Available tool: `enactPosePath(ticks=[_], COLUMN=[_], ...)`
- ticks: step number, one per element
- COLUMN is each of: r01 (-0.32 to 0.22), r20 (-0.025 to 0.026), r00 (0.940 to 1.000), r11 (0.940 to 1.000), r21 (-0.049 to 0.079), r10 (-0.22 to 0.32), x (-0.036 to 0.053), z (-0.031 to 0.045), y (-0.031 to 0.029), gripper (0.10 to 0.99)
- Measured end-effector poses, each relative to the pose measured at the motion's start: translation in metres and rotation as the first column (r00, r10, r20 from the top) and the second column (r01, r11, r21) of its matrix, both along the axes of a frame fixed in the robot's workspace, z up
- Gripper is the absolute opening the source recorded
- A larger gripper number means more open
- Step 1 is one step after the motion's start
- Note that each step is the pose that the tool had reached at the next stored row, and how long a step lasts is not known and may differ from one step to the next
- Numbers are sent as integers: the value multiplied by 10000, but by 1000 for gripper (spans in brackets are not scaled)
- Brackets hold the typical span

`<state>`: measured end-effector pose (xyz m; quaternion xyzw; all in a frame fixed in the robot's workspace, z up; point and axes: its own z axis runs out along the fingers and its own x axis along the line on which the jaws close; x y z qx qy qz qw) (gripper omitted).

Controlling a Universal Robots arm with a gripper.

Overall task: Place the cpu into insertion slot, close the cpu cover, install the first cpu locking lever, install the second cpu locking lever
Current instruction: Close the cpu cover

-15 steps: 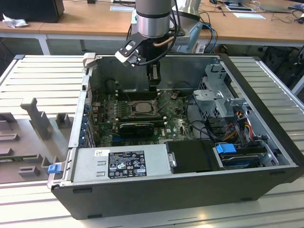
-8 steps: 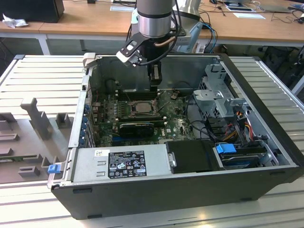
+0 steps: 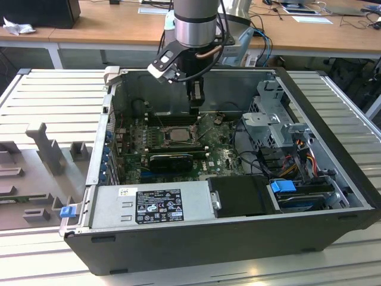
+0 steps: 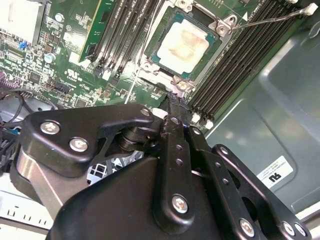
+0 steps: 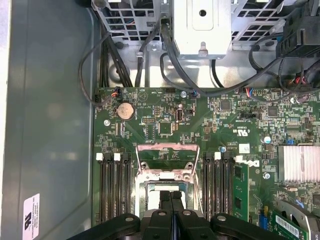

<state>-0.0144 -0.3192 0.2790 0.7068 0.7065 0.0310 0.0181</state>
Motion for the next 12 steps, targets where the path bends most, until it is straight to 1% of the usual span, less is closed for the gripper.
enactPosePath(ticks=[8, 12], r01=[1, 2], r20=[0, 0], r00=[10000, 10000], r11=[10000, 10000], r21=[2, 0], r10=[-1, -2], x=[42, 83], z=[18, 24], y=[0, 0], gripper=[106, 106])
